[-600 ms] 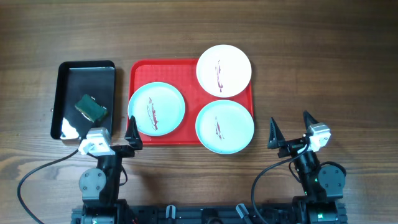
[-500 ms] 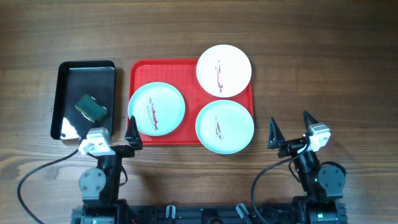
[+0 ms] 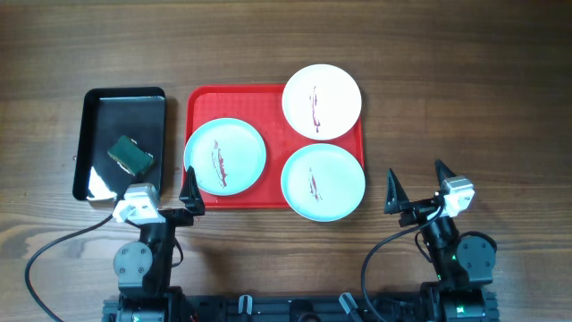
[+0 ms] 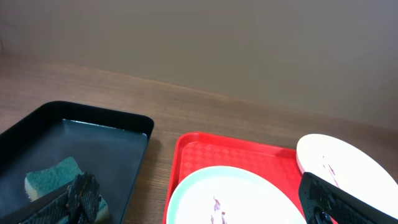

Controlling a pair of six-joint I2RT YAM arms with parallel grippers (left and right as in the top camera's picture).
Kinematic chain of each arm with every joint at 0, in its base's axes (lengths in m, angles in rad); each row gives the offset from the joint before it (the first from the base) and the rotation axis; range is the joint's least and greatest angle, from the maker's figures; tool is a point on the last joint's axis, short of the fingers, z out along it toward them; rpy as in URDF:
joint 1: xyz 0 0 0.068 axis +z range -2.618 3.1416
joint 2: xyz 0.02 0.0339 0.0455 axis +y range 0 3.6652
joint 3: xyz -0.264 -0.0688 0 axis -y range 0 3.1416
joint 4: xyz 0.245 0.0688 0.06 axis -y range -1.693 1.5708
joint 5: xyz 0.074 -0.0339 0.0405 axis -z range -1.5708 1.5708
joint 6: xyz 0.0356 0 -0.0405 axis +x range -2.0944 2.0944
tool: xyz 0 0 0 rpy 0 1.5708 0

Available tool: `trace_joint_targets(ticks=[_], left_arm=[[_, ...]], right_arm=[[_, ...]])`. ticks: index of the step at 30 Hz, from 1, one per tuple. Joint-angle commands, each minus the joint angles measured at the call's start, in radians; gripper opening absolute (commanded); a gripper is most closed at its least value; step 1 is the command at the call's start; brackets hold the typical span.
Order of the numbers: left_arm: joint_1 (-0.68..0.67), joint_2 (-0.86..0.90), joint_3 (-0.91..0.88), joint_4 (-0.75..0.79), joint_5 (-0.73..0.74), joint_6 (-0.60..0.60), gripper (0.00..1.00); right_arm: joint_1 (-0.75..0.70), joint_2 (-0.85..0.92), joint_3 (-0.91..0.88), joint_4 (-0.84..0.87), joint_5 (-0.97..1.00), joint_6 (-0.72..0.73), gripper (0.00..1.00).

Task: Clean dirty plates on tray and stack at the side

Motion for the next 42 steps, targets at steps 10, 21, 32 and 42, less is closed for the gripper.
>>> trace_joint_targets(ticks=[10, 21, 32, 42], left_arm=[[-0.003, 0.001, -0.012, 0.005, 0.011, 0.023, 1.00], [-0.003, 0.002, -0.012, 0.005, 0.011, 0.023, 1.00], [-0.003, 0.001, -0.012, 0.005, 0.011, 0.023, 1.00], [-0.003, 0.002, -0.012, 0.005, 0.013, 0.023, 1.00]], right_arm=[[0.000, 0.006, -0.001, 0.005, 0.014, 0.003, 1.00], [0.000, 0.006, -0.001, 0.005, 0.014, 0.003, 1.00], [0.000, 0.006, -0.001, 0.006, 0.014, 0.003, 1.00], [0.000, 0.006, -0.001, 0.006, 0.018, -0.025, 1.00]])
